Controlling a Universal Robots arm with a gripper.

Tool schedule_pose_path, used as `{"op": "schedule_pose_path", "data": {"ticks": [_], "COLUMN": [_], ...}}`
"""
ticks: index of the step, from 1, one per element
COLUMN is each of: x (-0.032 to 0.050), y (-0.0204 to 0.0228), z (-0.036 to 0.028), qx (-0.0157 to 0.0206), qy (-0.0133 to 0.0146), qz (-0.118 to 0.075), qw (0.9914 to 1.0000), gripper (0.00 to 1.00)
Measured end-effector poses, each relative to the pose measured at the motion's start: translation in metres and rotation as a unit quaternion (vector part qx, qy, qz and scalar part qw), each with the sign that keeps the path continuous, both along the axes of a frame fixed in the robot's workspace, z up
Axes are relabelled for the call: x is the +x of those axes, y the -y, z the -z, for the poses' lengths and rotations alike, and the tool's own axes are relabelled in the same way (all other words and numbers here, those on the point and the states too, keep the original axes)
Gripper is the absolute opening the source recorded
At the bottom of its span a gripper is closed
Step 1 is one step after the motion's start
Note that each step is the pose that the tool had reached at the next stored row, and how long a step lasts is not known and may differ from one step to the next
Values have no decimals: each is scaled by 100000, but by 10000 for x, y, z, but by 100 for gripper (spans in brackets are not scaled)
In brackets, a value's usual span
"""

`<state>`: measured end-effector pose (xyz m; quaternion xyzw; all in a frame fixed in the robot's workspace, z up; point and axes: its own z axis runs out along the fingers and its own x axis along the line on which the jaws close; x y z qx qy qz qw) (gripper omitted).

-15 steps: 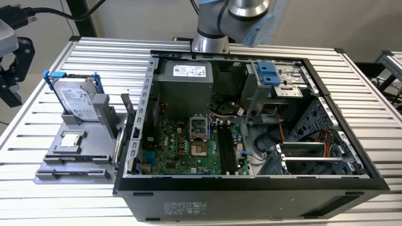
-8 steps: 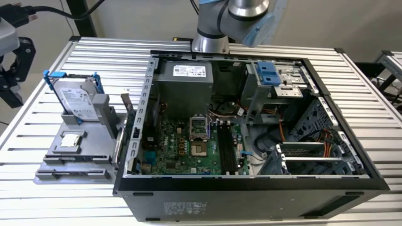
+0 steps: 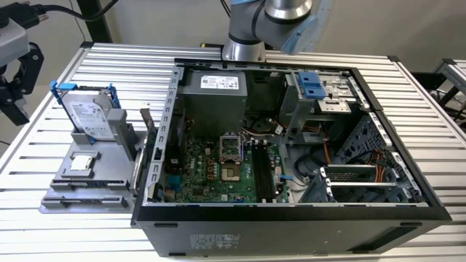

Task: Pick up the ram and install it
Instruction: 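Pick up the ram and move it above insertion slot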

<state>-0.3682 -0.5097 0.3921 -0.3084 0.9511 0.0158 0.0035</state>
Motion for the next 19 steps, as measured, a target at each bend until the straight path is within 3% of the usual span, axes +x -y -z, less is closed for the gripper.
{"op": "schedule_pose_path", "data": {"ticks": [5,10,13,17,19], "x": [12,21,22,23,23], "y": [0,0,0,0,0], "z": [0,1,1,1,2], "qx": [-2,-1,-1,-2,-1], "qy": [-3,0,-2,-1,-2], "qz": [-3294,-6795,-9298,-12677,-14359], "qw": [99946,99769,99567,99193,98964], "gripper": [0,0,0,0,0]}}
